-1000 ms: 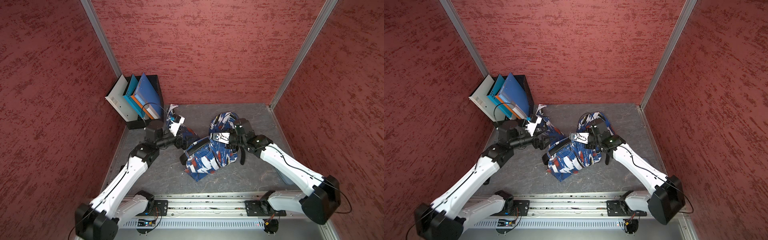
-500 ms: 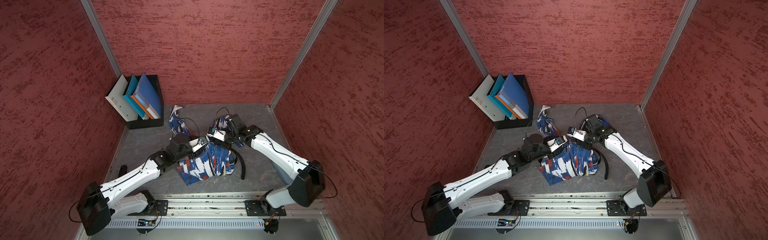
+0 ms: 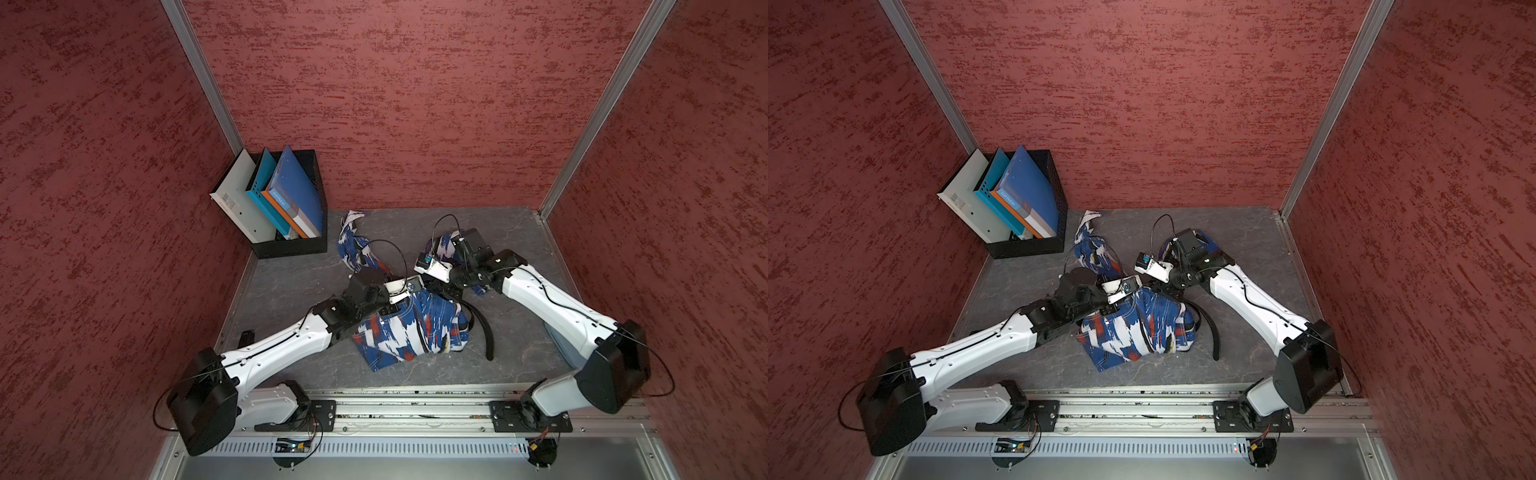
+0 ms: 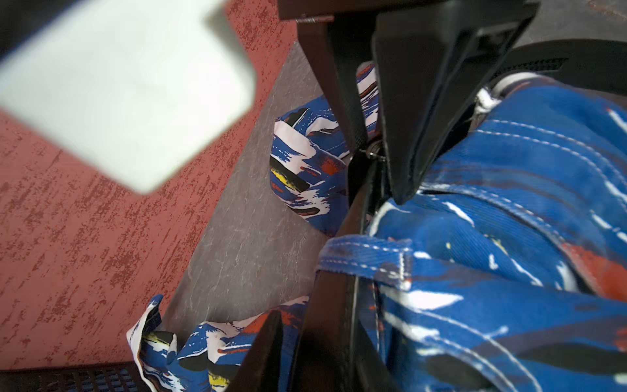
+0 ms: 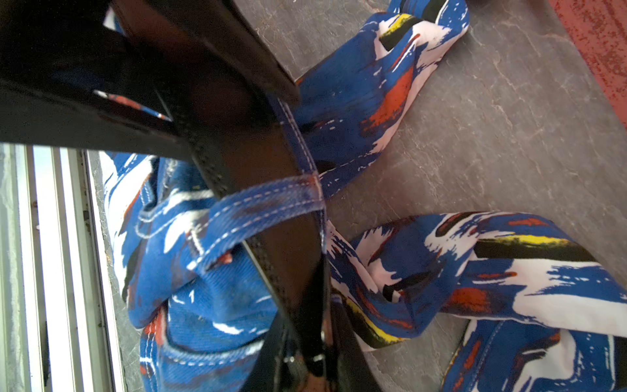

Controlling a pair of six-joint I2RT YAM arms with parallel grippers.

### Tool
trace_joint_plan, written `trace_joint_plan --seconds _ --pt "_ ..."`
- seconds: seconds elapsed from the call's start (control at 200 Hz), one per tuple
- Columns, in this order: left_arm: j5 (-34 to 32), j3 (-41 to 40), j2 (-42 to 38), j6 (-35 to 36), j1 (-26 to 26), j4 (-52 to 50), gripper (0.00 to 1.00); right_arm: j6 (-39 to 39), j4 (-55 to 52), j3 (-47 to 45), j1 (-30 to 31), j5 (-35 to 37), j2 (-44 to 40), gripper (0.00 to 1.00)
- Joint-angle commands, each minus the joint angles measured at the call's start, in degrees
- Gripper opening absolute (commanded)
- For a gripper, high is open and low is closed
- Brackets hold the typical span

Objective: Remove the belt from the trousers
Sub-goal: Adjust the trousers at the center of the board, then remove the belt from the trousers.

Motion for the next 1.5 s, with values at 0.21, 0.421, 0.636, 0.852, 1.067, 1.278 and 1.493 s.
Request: trace_joint_plan --seconds 0.21,0.421,0.636,0.852,1.067,1.278,1.493 --pt "3.36 2.96 3.35 1.39 0.26 0.43 0.04 3.51 0.51 1.67 -0.07 -6.78 -1.49 0.08" --pt "12.05 4.68 0.87 -4.38 4.43 -4.22 0.00 8.58 3.20 0.52 -0.21 -3.91 -4.75 0.45" --pt "34.60 4.18 -8.06 -18.03 20.88 -9.43 0.00 17.97 15.25 -10.17 -9.80 -14.05 -21.42 0.87" --pt "42.49 5.99 -8.27 -25.65 23.04 -14.74 0.00 38.96 55.85 -25.89 -11.69 -23.93 -25.70 0.88" --pt "43.24 8.21 -6.02 -32.00 22.17 -16.97 0.00 24.73 47.08 -19.27 -4.90 -20.48 -17.14 0.77" --pt "40.91 11.68 -2.30 -35.89 21.30 -21.17 0.00 17.65 45.73 -21.14 1.27 -5.32 -19.15 0.69" --pt "39.94 13.50 -0.03 -37.36 20.93 -22.56 0.00 18.01 43.96 -21.00 5.90 4.63 -17.42 0.53"
